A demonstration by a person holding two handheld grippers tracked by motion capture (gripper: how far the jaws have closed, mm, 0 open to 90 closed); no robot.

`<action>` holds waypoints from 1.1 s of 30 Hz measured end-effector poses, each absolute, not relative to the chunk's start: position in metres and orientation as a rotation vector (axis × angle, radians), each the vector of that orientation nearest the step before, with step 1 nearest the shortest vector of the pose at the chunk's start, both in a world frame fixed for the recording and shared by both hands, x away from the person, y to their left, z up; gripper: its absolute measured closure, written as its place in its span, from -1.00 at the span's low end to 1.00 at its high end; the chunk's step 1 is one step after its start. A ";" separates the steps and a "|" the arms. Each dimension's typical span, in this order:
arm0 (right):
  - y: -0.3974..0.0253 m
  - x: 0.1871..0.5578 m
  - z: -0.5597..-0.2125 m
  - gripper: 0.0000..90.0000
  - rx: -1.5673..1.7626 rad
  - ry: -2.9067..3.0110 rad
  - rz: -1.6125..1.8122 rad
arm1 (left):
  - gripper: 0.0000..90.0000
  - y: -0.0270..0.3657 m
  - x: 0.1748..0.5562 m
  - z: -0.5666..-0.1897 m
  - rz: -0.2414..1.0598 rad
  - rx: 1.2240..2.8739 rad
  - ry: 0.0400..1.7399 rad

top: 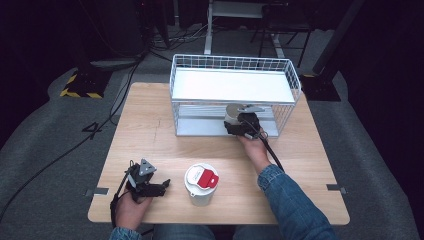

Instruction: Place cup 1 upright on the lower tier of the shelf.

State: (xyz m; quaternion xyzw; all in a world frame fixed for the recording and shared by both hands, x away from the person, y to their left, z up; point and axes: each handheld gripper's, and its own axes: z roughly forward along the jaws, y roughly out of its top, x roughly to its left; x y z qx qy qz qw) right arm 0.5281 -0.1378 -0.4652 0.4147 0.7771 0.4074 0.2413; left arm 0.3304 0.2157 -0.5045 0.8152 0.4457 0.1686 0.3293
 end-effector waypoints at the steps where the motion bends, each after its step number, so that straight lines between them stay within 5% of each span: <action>1: -0.138 0.528 -0.465 -0.50 1.134 2.125 1.114 | -0.70 0.216 0.330 -0.505 0.441 2.133 1.166; 33: -0.142 0.527 -0.463 -0.67 1.099 2.090 1.126 | -0.70 0.216 0.331 -0.505 0.437 2.133 1.164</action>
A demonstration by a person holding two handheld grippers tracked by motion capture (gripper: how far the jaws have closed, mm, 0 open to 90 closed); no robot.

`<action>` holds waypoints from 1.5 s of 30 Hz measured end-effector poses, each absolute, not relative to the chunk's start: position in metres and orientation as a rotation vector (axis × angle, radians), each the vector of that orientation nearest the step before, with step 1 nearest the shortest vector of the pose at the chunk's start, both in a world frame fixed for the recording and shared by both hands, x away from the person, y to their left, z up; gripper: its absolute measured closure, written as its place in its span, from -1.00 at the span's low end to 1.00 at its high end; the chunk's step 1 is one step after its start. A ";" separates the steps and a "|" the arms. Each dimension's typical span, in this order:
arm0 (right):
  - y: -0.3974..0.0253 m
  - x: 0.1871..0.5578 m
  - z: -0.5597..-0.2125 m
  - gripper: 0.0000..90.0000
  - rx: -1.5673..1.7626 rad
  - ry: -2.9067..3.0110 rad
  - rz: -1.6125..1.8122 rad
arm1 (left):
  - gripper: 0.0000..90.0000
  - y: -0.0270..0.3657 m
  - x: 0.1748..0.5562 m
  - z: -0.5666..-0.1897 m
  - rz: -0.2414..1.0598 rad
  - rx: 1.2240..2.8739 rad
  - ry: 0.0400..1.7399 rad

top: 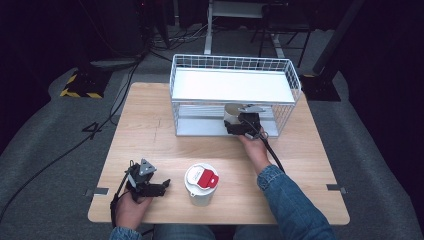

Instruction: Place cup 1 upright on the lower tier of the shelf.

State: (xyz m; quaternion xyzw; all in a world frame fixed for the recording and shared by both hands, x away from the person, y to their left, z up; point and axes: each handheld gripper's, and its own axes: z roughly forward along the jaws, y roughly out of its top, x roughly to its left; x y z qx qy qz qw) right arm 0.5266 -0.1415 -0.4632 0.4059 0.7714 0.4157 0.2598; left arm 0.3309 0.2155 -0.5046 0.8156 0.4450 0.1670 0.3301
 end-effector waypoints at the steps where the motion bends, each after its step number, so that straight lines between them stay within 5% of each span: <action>1: -0.145 0.522 -0.461 -0.68 1.116 2.090 1.137 | -0.70 0.216 0.331 -0.504 0.432 2.136 1.164; 45: -0.257 0.409 -0.391 -0.66 1.024 2.183 1.282 | -0.71 0.214 0.347 -0.505 0.425 2.142 1.138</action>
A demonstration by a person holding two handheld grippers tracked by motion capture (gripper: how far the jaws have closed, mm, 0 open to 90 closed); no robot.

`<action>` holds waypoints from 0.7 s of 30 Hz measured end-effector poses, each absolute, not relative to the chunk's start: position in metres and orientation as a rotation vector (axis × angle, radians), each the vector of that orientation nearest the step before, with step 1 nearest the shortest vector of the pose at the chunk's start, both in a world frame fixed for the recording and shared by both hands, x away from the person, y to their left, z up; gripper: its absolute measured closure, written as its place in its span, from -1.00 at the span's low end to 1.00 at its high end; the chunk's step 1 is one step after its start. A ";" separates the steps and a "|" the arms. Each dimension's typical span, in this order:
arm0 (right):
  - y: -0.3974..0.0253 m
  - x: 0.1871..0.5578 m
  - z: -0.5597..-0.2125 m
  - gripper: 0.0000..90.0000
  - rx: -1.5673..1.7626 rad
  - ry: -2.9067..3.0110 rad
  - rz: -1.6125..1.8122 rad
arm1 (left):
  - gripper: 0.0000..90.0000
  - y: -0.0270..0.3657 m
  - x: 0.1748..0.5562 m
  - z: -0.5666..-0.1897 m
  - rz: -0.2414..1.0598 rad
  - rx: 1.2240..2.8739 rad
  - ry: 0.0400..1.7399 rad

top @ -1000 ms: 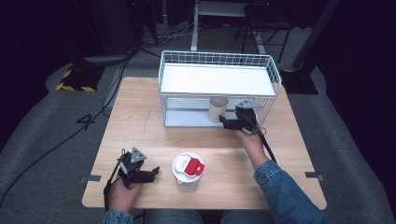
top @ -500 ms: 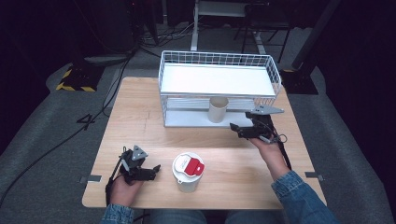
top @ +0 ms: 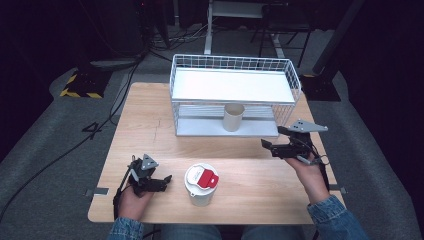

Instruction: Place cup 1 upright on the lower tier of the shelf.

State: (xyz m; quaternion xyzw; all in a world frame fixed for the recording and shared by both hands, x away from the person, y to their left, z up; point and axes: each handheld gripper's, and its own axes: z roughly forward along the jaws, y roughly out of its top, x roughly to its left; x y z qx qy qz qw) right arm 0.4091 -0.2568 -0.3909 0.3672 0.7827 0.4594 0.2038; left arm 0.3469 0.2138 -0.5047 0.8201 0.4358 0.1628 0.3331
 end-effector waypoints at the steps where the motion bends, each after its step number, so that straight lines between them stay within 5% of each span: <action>1: -0.259 0.407 -0.391 -0.66 1.031 2.190 1.275 | -0.71 0.214 0.347 -0.505 0.425 2.142 1.139; 21: -0.305 0.365 -0.418 -0.66 1.088 2.191 1.232 | -0.67 0.213 0.345 -0.504 0.432 2.142 1.144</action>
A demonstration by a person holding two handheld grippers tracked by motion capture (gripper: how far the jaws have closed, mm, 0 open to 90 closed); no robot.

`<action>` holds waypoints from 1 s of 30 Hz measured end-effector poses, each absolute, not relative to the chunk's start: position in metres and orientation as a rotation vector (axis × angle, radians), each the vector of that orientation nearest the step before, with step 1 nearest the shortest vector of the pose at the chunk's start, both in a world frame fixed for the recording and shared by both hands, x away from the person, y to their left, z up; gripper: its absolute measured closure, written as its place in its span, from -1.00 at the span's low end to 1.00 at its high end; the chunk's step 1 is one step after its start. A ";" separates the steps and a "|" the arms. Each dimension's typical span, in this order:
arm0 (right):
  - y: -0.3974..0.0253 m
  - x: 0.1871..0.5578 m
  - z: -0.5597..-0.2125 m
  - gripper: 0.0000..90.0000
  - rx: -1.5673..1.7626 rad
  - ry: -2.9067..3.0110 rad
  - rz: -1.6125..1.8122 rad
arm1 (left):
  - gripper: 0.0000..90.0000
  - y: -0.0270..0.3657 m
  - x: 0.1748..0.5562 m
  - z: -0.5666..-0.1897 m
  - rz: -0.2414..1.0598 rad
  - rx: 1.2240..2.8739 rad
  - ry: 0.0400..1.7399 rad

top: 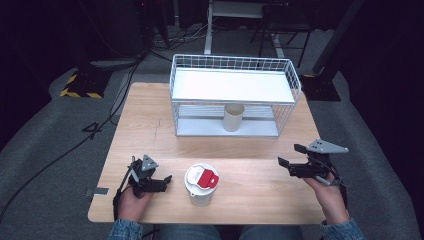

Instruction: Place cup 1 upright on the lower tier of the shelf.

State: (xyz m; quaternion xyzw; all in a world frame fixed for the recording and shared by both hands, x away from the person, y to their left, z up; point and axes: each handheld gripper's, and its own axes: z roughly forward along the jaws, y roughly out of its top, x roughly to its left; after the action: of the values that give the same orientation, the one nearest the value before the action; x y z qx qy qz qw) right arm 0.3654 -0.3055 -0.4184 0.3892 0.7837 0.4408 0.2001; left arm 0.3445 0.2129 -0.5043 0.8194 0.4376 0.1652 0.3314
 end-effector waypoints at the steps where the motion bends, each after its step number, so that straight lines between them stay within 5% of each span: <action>1: -0.310 0.363 -0.427 -0.66 1.093 2.203 1.221 | -0.67 0.213 0.345 -0.505 0.432 2.138 1.144; 30: -0.344 0.359 -0.497 -0.65 1.242 2.260 1.039 | -0.67 0.211 0.349 -0.505 0.436 2.132 1.145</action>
State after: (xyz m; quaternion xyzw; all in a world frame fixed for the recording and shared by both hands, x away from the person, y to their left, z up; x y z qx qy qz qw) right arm 0.3590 -0.3442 -0.4969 0.4394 0.7996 0.3677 0.1799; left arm 0.3486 0.2106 -0.5047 0.8170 0.4389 0.1672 0.3344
